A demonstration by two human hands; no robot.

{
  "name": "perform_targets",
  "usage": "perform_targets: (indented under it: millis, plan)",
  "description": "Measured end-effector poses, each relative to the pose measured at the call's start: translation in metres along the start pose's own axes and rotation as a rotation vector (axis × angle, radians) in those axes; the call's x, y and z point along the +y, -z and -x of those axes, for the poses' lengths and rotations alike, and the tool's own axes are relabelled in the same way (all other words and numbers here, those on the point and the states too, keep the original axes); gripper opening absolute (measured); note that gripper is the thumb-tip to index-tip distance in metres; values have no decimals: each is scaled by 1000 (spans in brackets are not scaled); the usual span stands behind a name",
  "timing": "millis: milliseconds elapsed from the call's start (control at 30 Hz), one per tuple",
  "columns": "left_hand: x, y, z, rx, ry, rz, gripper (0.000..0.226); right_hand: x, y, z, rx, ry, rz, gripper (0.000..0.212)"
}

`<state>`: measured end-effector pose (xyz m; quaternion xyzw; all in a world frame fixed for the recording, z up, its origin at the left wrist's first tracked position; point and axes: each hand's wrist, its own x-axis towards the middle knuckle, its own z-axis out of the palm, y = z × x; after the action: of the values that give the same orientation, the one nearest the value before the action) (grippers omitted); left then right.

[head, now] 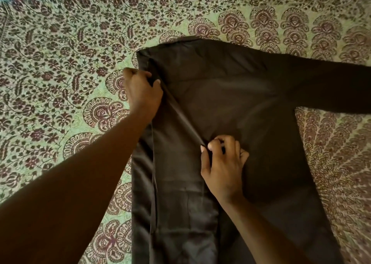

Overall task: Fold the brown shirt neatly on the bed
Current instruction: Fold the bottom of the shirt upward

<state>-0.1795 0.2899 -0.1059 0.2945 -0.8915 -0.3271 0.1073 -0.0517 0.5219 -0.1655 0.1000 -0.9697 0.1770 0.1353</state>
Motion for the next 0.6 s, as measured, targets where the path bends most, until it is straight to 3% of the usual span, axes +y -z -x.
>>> perform_targets:
  millis: [100,200,333,467,533,600]
  plan:
    - [-6,10,37,-23,-346,-41,20,2,-1,0,4,4,-7,16]
    - [-28,24,84,-232,-563,-94,7,2,-4,0,4,11,0,26]
    - [-65,46,139,-342,-685,-235,13,-1,0,-2,-9,7,11,34]
    - [-93,73,194,-437,-717,-353,43,-4,13,-5,-101,15,-40,41]
    - [-104,82,220,-488,-701,-400,62,-3,24,3,-142,88,-96,41]
    - [-109,88,243,-484,-702,-397,66,0,38,19,-114,237,-97,37]
